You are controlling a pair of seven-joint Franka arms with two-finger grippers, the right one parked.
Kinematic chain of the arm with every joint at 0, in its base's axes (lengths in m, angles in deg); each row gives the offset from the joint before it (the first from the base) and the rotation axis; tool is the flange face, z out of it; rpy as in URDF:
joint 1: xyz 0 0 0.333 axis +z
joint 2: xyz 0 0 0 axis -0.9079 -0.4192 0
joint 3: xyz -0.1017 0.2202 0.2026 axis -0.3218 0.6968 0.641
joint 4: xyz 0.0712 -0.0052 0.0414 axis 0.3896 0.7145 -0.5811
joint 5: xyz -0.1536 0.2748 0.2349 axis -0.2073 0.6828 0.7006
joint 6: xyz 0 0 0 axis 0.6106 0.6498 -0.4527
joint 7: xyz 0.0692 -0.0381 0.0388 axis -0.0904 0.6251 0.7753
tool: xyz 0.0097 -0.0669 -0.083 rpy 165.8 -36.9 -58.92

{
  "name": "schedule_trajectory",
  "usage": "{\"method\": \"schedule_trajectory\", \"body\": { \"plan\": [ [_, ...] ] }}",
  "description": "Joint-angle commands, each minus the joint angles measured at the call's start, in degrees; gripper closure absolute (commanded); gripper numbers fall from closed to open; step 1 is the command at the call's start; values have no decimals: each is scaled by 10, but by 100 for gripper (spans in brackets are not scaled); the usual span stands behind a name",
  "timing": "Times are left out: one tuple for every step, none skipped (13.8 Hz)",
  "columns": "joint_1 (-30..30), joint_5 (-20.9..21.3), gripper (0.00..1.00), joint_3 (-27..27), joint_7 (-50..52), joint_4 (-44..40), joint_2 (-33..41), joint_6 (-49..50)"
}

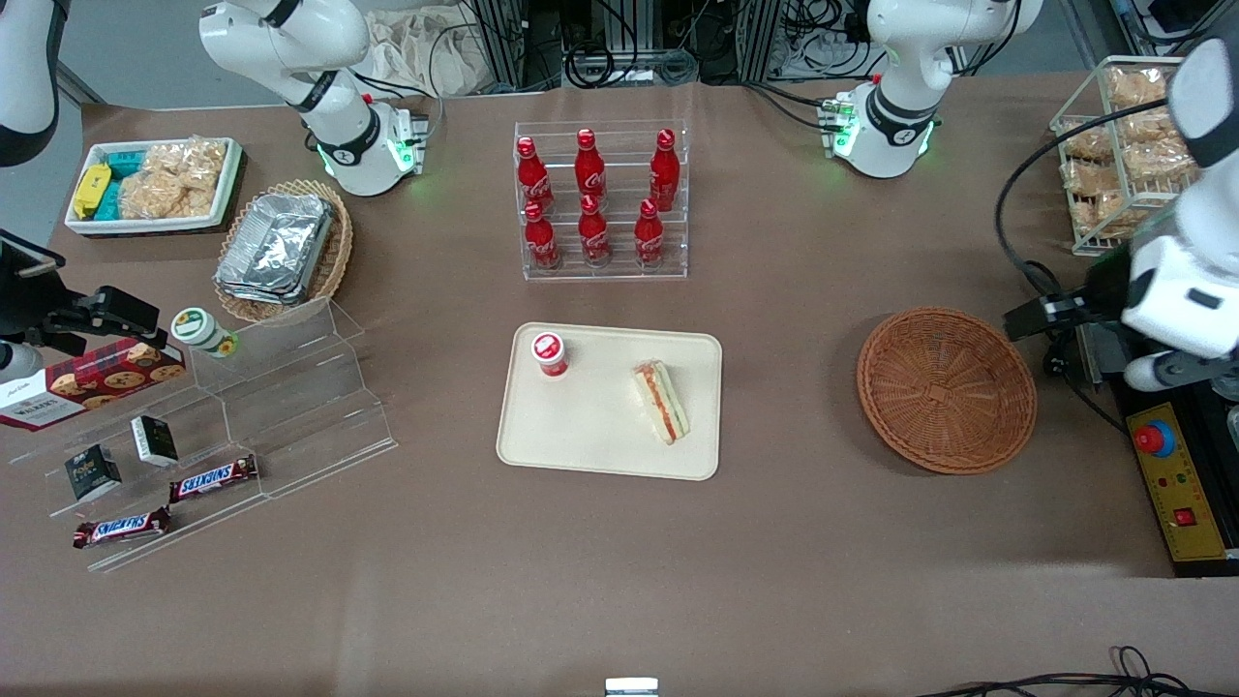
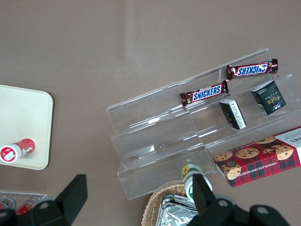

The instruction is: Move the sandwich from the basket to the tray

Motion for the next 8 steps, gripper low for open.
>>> {"method": "schedule_trajectory", "body": {
  "plan": [
    [-34,-10,0,69,-72,16,34,22],
    [-41,-11,0,86,-86,18,44,22],
    [-41,-11,0,88,-90,19,51,25],
    [-41,-10,0,90,-91,19,55,31],
    [-41,-11,0,94,-91,16,56,33],
    [-42,-8,0,97,-93,16,60,36],
    [-42,-3,0,96,-94,16,62,37],
    [-43,-6,0,95,-91,12,60,36]
  ]
}}
